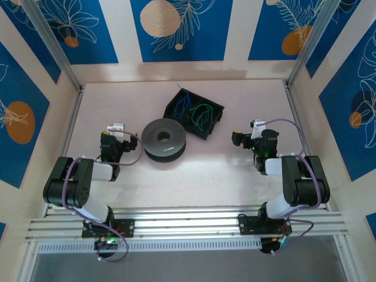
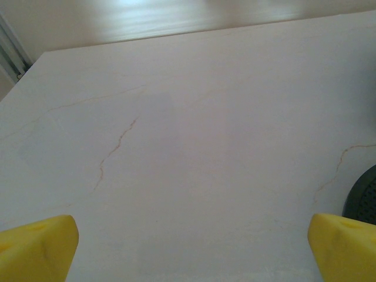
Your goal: Wrap the cables
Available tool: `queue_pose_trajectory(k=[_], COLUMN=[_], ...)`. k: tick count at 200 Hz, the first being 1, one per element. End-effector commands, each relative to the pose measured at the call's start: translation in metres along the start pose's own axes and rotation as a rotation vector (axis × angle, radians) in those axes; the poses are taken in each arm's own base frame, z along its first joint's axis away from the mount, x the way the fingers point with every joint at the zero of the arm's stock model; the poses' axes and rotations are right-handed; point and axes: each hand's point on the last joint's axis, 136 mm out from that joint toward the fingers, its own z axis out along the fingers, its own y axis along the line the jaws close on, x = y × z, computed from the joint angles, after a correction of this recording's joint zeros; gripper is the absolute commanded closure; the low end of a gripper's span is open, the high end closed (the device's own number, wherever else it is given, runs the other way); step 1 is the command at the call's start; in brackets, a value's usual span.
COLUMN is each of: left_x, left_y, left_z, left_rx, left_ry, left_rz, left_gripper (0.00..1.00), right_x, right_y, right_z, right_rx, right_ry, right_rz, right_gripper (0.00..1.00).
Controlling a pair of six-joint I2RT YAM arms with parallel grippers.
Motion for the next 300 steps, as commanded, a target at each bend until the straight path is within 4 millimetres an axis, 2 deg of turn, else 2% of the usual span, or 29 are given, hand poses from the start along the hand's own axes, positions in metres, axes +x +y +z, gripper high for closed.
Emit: queue_pose_trajectory(k=[1,138,157,181,212,236,251,278,300], left_x=[0.002,0.002,-0.005,-0.023,-0.051,-0.075,-0.086,-0.088,-0.079], left_y=[0.000,0.001,-0.004,0.010,0.023,0.017,0.011,-0.017,-0.023], left_z=[0.002,0.001,-0.012,-0.037,-0.062,-0.083,-0.100,-0.123,-0.125], left_rx=[0.006,0.004,0.037,-0.027,-0.073,-0.020,0.027,0.181,0.208], left_ry=[0.007,0.002,-0.054,-0.100,-0.023,-0.012,0.040,0.163,0.181], left_rz=[0.007,0.006,0.019,0.000,-0.095,-0.259,-0.376,-0.453,-0.567], left_gripper=[0.00,0.00,0.00,0.00,0.00,0.00,0.00,0.00,0.00], right_x=[-0.009,-0.008,-0.016,-0.033,-0.055,-0.077,-0.082,-0.088,-0.081], right_y=[0.000,0.000,0.007,0.020,0.038,0.057,0.066,0.073,0.055], right_z=[0.002,0.002,-0.004,-0.013,-0.037,-0.072,-0.095,-0.127,-0.144], right_rx=[0.003,0.003,-0.021,-0.014,-0.027,-0.049,-0.057,-0.055,0.043], right_ry=[-0.018,-0.017,-0.031,0.034,0.088,0.109,0.141,0.168,0.185], right_rz=[-0.011,-0.011,-0.034,-0.051,0.018,0.174,0.259,0.336,0.462], right_gripper=[0.01,0.01,0.01,0.01,0.01,0.01,0.01,0.01,0.01])
